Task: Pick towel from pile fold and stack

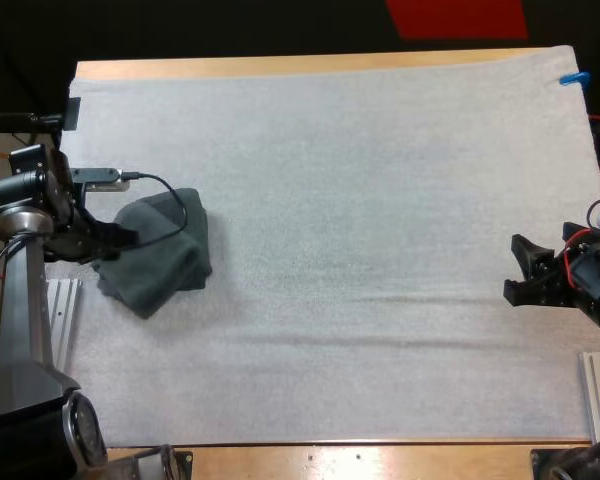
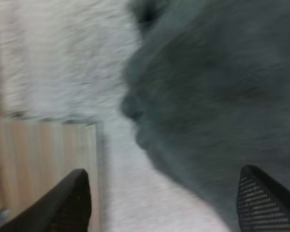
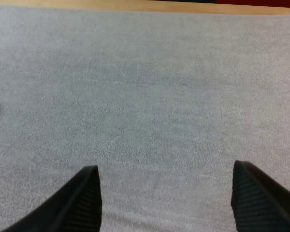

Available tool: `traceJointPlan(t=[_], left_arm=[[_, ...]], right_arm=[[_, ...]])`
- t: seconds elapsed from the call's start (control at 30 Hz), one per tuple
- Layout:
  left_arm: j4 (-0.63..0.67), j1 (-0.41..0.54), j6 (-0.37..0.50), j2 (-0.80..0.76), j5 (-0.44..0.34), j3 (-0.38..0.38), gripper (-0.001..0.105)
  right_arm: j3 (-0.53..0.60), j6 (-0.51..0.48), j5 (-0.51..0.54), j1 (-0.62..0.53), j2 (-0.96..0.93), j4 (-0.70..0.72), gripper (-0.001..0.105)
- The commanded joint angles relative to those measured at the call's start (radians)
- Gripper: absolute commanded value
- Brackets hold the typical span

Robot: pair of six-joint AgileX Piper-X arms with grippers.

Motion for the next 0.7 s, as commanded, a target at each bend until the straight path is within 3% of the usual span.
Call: traceJointPlan(t=[0.0,0.07,0.23,0.27,0.5,0.57,0.67], left_arm=[[-0.001,0.000,0.006,-0.016,-0.044,0.000,0.062],[-0.012,0.000,0.006,-0.028,-0.028,0.000,0.062],[-0.057,-0.006,0.006,-0.043,0.169,0.000,0.062],[-0.059,-0.009,0.006,-0.039,0.176,0.000,0.062],[-0.122,-0.103,0.006,0.028,0.170,0.000,0.062],[-0.148,-0.131,0.004,0.054,0.145,0.000,0.062],[-0.181,-0.175,0.001,0.114,0.078,0.000,0.062]], right_arm=[[-0.007,0.001,0.006,0.002,-0.008,-0.002,0.056],[-0.007,0.001,0.006,0.002,-0.008,-0.002,0.056],[-0.007,0.001,0.006,0.002,-0.008,-0.002,0.056],[-0.007,0.001,0.005,0.002,-0.008,-0.002,0.056],[-0.007,0.003,-0.042,0.002,-0.008,-0.002,0.056],[-0.007,0.024,-0.096,0.002,-0.008,-0.002,0.056],[-0.007,0.044,-0.259,0.002,-0.008,-0.002,0.056]])
